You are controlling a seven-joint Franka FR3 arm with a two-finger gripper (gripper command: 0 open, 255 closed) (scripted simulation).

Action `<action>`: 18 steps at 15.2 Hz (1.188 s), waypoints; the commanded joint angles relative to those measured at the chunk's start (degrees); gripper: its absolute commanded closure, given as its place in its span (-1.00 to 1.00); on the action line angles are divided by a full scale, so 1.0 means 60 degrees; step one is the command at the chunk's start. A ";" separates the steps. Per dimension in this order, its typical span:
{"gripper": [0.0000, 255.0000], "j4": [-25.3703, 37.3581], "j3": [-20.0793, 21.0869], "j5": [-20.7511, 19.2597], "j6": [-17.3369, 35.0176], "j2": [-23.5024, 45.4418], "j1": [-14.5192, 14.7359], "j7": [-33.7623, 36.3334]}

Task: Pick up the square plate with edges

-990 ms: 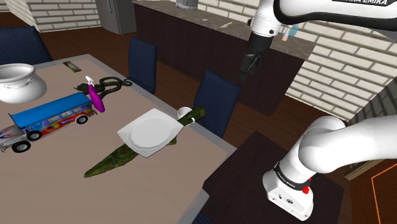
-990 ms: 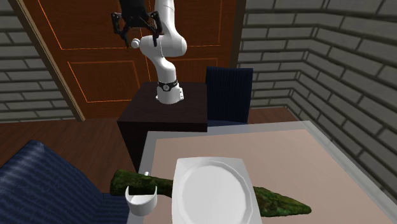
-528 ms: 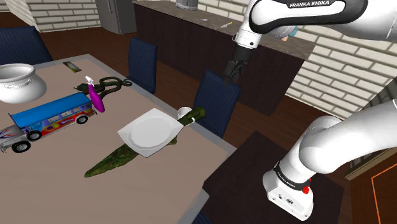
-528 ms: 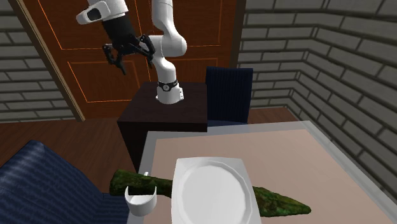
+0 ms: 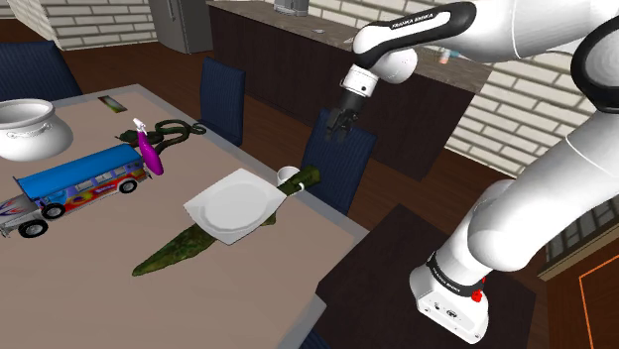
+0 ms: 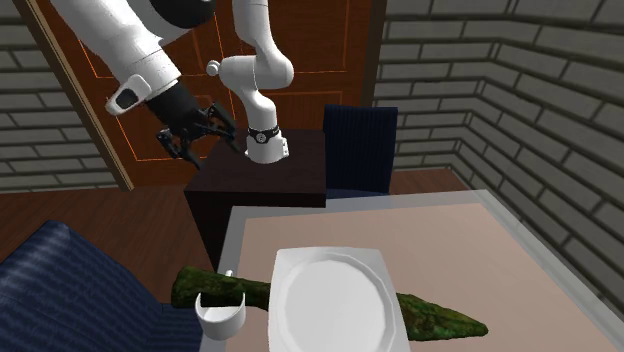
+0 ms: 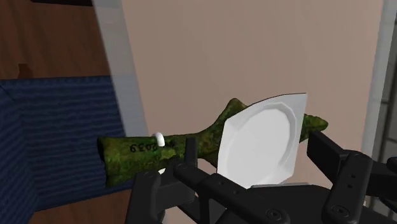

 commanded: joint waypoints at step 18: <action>-1.00 0.5832 0.1020 0.6092 -0.1617 0.8229 -0.1154 -0.3106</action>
